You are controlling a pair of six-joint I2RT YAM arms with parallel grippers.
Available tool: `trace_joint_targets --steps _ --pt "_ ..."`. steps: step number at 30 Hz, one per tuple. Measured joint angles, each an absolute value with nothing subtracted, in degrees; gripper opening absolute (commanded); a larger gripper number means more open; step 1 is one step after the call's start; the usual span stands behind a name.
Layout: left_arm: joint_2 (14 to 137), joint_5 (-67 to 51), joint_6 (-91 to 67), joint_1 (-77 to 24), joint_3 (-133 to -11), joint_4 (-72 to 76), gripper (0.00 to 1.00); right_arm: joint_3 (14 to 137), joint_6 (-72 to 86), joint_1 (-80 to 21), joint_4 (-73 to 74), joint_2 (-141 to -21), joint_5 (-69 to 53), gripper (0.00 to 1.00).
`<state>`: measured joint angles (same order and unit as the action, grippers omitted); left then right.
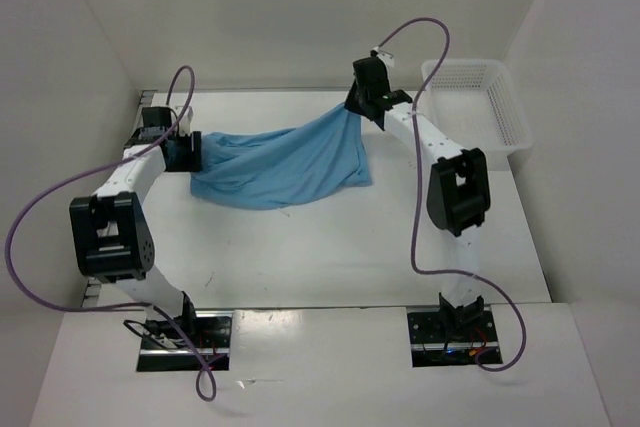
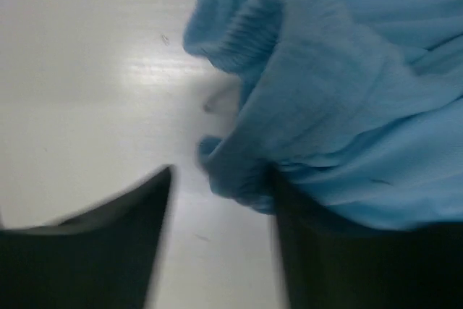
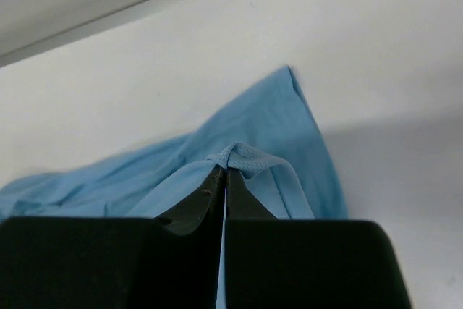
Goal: Fold and stack the shorts
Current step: Fold the shorts
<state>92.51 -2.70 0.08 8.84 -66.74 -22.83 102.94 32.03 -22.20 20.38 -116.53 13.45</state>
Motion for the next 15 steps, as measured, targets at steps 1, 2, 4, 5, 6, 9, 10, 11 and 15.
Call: trace_joint_targets --steps 1,2,4,5,6,9,10,11,15 --pt "94.76 -2.59 0.1 9.19 -68.51 -22.26 1.0 106.43 31.66 -22.0 20.1 -119.74 13.08 0.11" --pt "96.99 -2.59 0.16 9.65 -70.28 -21.71 1.0 110.48 31.46 -21.85 20.75 -123.35 12.67 0.35" --pt "102.02 -3.03 -0.16 10.76 -75.44 -21.54 1.0 121.93 30.85 -21.5 22.44 -131.76 11.53 0.63" --pt "104.07 -3.29 -0.21 11.42 -77.76 -21.19 1.0 127.68 30.46 -21.32 23.44 -135.98 10.83 0.67" --pt "105.36 -3.57 -0.21 11.97 -79.26 -20.78 1.0 133.71 30.04 -21.19 25.41 -139.92 10.5 0.7" --pt "105.49 -3.77 -0.21 13.32 -80.18 -20.8 1.0 145.05 29.41 -21.17 30.65 -147.15 9.61 0.79" --pt "104.95 -3.75 -0.21 13.85 -80.18 -20.95 1.0 146.67 29.04 -21.3 32.38 -147.96 9.67 0.81" --pt "104.22 -3.73 -0.21 14.22 -80.18 -21.02 1.0 147.46 28.77 -21.37 33.91 -148.09 9.87 0.82" --pt "100.66 -4.95 -0.21 15.59 -80.18 -21.41 1.0 145.97 27.53 -21.76 35.68 -145.77 10.15 0.93"
